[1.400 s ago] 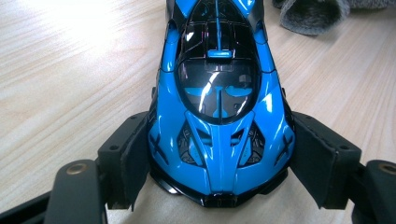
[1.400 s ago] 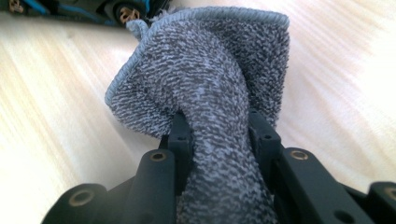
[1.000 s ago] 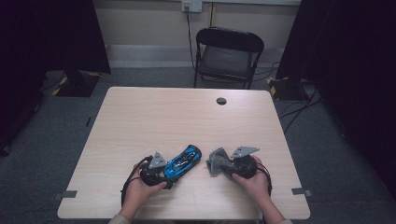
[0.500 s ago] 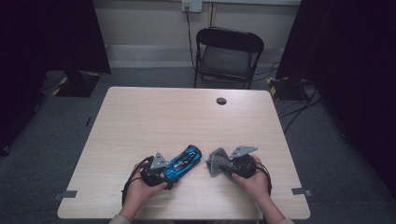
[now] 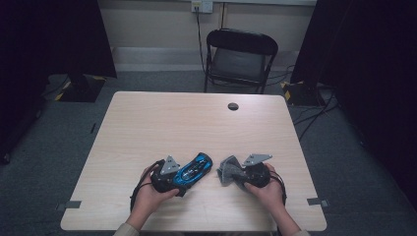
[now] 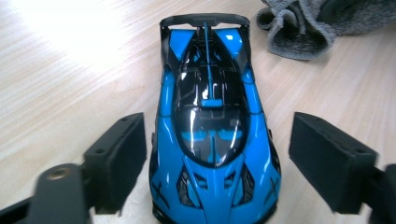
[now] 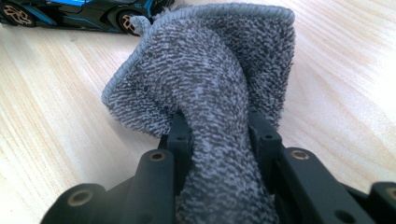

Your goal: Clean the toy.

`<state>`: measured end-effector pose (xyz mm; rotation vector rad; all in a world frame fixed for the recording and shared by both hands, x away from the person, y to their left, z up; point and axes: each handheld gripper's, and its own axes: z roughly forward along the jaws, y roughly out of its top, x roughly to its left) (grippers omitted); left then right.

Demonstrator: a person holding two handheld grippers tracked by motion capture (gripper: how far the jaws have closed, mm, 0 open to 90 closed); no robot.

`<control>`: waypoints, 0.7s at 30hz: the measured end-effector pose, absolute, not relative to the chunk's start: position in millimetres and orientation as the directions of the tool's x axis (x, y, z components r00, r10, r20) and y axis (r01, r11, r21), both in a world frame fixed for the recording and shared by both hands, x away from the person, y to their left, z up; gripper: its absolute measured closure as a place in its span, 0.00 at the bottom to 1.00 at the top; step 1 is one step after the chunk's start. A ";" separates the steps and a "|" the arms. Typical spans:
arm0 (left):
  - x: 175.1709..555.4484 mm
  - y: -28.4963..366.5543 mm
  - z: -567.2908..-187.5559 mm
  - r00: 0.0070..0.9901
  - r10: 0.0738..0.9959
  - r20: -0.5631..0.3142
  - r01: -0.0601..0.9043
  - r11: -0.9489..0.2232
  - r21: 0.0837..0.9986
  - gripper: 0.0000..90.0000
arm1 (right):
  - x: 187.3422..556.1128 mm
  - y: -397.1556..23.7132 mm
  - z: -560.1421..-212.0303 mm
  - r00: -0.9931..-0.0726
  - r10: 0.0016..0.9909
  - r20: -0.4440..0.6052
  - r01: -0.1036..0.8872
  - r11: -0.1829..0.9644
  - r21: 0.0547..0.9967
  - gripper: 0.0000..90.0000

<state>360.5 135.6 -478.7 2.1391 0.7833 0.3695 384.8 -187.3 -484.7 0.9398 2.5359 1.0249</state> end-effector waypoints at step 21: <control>402.2 83.7 -488.4 0.758 0.651 -0.027 0.468 -0.516 0.718 0.18 | 383.5 -188.6 -488.1 -0.754 0.657 0.016 0.467 0.519 0.716 0.75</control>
